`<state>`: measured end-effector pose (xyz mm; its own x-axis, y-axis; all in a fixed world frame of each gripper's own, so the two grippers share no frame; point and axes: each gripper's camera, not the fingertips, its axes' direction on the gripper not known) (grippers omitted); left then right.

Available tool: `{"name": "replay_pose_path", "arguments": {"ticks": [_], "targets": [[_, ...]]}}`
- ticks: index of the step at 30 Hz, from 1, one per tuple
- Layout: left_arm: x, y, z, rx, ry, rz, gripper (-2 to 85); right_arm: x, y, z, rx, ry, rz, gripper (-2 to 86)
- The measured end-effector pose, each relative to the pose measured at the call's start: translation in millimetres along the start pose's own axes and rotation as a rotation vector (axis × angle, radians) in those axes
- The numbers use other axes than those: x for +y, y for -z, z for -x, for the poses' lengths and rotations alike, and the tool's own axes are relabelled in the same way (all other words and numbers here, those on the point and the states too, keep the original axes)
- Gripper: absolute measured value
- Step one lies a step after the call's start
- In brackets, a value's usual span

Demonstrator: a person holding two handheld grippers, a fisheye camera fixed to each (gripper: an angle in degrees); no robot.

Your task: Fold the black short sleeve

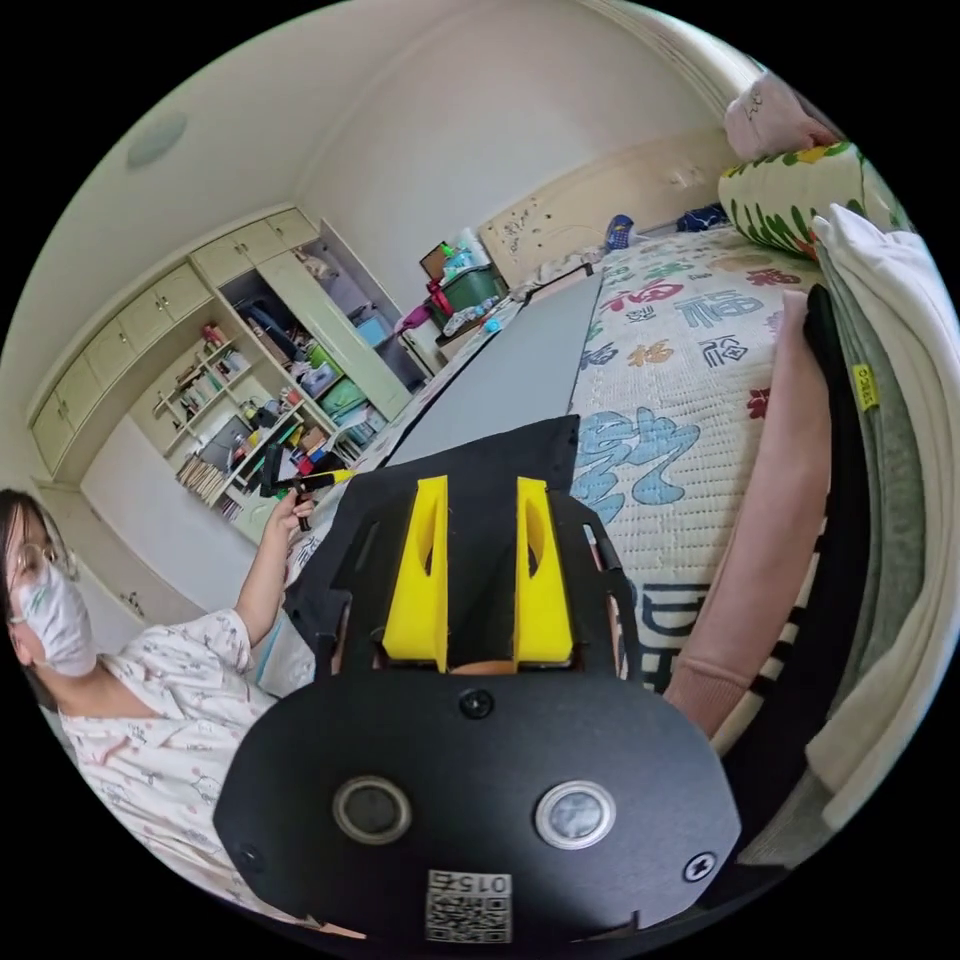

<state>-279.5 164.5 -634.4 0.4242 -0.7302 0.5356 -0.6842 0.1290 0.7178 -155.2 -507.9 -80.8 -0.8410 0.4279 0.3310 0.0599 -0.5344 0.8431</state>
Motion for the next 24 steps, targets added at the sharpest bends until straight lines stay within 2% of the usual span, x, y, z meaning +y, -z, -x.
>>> {"name": "replay_pose_path", "arguments": {"ticks": [2,5,7,8,11,15,17,21,24], "targets": [[-25,-53,30,0.146,-0.048,0.058,15.9,-21,-13,-2,0.056,-0.029,0.013,11.4],[-23,-105,57,0.294,-0.089,0.021,15.1,-47,-34,-2,0.136,-0.05,0.04,12.7],[1,-136,73,0.358,-0.054,-0.022,13.4,-62,-50,-3,0.192,-0.053,0.063,13.4],[1,-150,78,0.39,-0.053,0.035,12.7,-72,-62,-4,0.247,-0.041,0.088,14.0],[11,-160,85,0.391,-0.063,0.002,12.0,-95,-88,-20,0.393,-0.085,0.15,15.1],[27,-182,82,0.413,-0.113,0.039,10.8,-115,-102,-42,0.237,-0.176,0.153,13.1],[36,-203,79,0.382,-0.117,0.062,9.0,-121,-111,-52,0.209,-0.249,0.173,9.3],[50,-226,76,0.346,-0.125,0.068,4.7,-122,-116,-51,0.168,-0.228,0.169,3.6],[61,-241,77,0.391,-0.142,0.065,0.6,-119,-111,-45,0.161,-0.191,0.131,1.5]]}}
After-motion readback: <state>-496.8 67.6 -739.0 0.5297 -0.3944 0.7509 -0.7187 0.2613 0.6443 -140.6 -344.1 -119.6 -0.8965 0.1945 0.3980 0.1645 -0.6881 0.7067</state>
